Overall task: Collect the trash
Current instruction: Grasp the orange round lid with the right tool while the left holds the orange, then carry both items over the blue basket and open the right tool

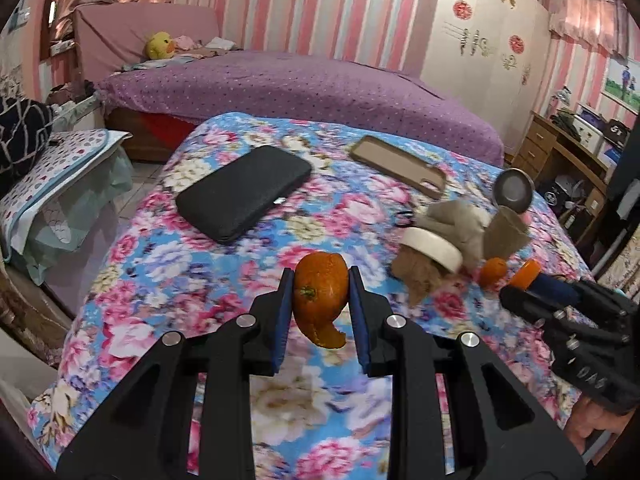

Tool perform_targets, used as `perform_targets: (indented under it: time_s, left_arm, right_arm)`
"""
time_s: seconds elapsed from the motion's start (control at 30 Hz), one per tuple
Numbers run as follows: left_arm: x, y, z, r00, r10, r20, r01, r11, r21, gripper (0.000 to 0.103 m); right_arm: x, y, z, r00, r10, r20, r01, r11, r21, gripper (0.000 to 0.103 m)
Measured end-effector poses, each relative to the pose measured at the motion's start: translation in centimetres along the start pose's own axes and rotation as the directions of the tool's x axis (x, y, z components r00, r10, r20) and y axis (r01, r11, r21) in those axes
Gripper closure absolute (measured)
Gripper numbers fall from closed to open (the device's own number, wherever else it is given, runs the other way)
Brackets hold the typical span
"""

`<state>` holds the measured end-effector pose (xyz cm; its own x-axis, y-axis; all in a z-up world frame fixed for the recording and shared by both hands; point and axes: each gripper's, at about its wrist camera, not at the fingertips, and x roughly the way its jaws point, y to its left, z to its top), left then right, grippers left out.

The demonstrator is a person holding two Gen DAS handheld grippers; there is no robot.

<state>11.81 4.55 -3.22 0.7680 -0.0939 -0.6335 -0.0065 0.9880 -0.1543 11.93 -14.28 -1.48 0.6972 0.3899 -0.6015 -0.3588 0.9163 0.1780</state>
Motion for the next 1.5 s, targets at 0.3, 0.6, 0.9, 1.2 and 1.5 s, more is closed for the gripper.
perform_targets:
  time_s: [0.3, 0.6, 0.9, 1.2, 1.5]
  left_arm:
    - [-1.5, -6.0, -0.6, 0.995, -0.093, 0.029, 0.090, 0.992, 0.084, 0.078]
    - [-2.3, -12.7, -1.2, 0.982, -0.186, 0.027, 0.180, 0.971, 0.160, 0.078]
    - [-3.1, -24.0, -1.5, 0.958, -0.288, 0.010, 0.273, 0.919, 0.284, 0.078]
    - [-3.5, -35.2, -2.5, 0.914, -0.404, -0.035, 0.389, 0.849, 0.358, 0.078]
    - [-3.6, -42.3, -2.9, 0.888, -0.456, -0.059, 0.439, 0.802, 0.406, 0.078]
  right_arm:
    - [-6.9, -7.2, -0.9, 0.989, -0.136, 0.056, 0.133, 0.989, 0.065, 0.063]
    - [-14.6, -17.0, -2.7, 0.951, -0.289, 0.107, 0.259, 0.938, 0.230, 0.063]
    - [-20.2, -22.2, -3.8, 0.912, -0.380, 0.153, 0.326, 0.899, 0.291, 0.063]
    - [-26.4, -27.4, -6.0, 0.842, -0.516, 0.160, 0.430, 0.819, 0.379, 0.063]
    - [-29.4, -32.1, -8.6, 0.802, -0.588, 0.107, 0.489, 0.748, 0.449, 0.063]
